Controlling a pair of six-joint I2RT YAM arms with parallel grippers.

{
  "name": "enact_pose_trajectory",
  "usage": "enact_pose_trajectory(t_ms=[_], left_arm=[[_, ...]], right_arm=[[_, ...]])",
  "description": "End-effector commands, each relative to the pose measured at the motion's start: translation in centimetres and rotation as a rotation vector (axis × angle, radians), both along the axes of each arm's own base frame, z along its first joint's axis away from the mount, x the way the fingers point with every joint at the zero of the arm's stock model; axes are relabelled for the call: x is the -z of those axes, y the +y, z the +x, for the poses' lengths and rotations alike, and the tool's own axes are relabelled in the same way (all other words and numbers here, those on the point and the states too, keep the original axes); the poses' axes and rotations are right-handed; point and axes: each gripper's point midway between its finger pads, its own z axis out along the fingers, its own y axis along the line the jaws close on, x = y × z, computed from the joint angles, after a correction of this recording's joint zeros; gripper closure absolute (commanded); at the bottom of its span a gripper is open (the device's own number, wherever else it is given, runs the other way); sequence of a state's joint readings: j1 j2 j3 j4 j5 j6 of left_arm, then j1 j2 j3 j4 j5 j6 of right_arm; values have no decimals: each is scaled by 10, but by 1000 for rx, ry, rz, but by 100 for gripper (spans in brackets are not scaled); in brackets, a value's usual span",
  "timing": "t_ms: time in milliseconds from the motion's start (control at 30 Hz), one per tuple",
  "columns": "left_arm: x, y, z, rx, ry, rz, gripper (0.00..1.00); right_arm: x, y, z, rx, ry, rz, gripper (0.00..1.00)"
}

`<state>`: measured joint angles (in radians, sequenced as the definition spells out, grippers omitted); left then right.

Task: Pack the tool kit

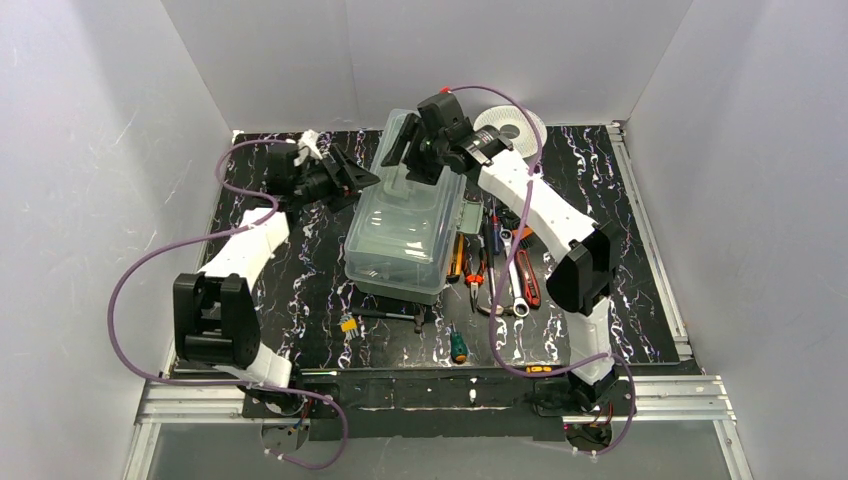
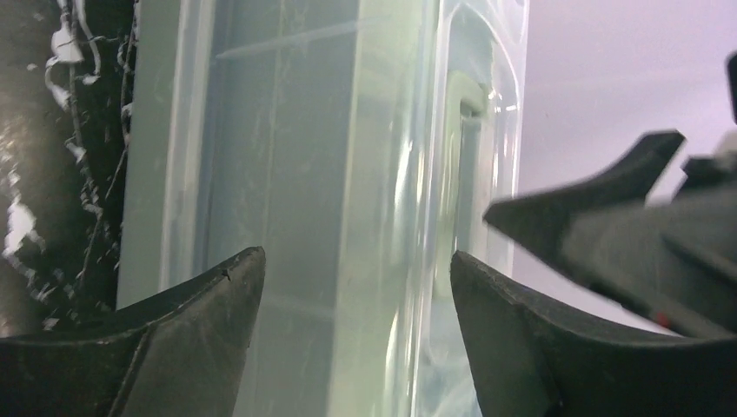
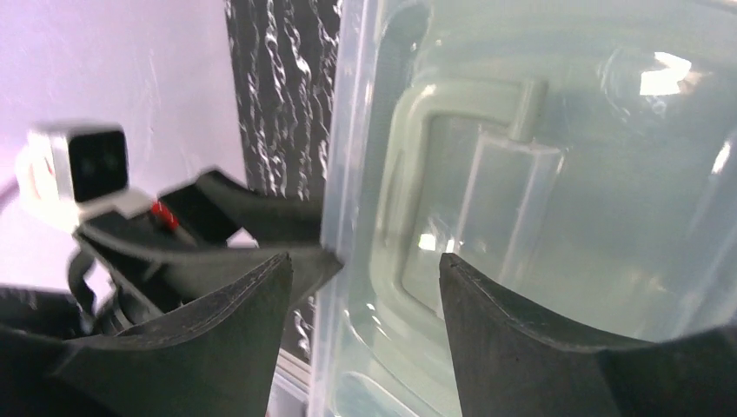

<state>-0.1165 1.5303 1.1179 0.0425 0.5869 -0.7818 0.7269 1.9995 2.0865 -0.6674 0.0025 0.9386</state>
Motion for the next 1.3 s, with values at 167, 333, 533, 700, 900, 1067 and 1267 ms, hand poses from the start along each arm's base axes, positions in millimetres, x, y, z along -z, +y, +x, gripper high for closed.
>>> enact_pose_trajectory(t_ms=[167, 333, 533, 700, 900, 1067, 1267], left_arm=[[-4, 56, -27, 19, 62, -134, 37], [6, 48, -29, 73, 100, -165, 45], [0, 47, -32, 98, 86, -152, 45], [-22, 59, -33, 40, 4, -23, 45], [-66, 62, -29, 12, -121, 78, 45], [-86, 17, -37, 109, -197, 139, 42], [-70, -14, -38, 172, -165, 161, 41]], right_arm=[[39, 9, 20, 213, 165, -23, 30], [48, 17, 21, 218, 185, -32, 30], [20, 69, 6, -115, 115, 309, 35], [-5, 68, -1, -248, 16, 412, 36], [-25, 49, -4, -265, -59, 512, 36], [-31, 37, -7, -274, -88, 522, 35], [-40, 29, -9, -285, -73, 588, 34]])
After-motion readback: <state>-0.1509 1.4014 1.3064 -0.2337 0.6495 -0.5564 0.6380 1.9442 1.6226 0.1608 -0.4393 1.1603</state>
